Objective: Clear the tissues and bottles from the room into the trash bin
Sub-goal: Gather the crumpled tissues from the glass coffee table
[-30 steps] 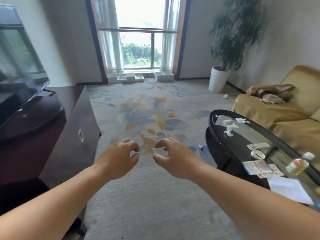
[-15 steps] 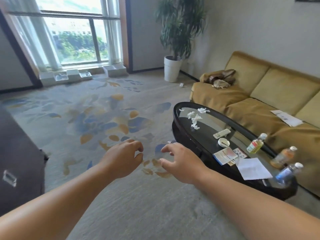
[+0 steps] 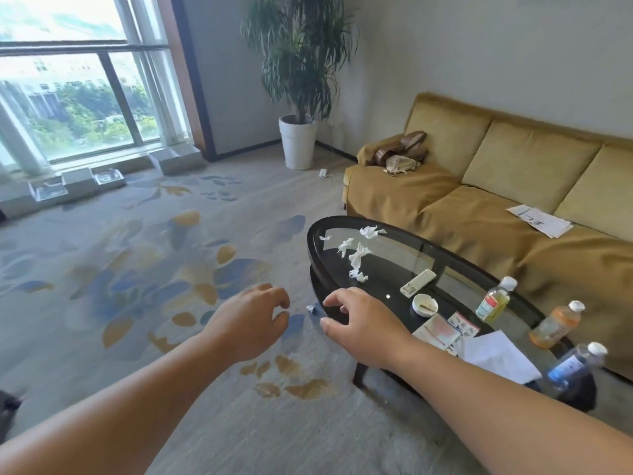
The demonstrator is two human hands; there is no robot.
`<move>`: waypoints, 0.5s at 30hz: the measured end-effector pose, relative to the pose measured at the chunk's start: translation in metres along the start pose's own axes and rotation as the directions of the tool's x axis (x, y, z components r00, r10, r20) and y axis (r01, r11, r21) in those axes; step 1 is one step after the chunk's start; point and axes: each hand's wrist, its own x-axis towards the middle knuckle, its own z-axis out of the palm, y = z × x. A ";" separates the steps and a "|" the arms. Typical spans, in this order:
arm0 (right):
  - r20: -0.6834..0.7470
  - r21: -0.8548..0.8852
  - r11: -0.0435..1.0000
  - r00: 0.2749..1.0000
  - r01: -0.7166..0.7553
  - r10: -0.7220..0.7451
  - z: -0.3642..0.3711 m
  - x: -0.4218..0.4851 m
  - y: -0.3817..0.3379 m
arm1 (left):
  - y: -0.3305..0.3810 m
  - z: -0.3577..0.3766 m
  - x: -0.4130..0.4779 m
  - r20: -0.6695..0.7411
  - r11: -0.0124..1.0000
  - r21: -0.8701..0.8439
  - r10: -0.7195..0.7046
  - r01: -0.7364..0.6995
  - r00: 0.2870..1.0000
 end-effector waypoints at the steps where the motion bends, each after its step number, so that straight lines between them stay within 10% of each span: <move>1: 0.004 0.004 1.000 1.000 -0.004 0.004 -0.006 0.012 0.008 | 0.002 0.000 0.016 0.001 1.000 0.003 0.002 -0.002 1.000; 15: -0.045 -0.005 0.996 0.996 -0.084 0.083 -0.059 0.165 0.078 | 0.002 0.015 0.195 0.062 0.994 -0.032 0.107 -0.105 0.992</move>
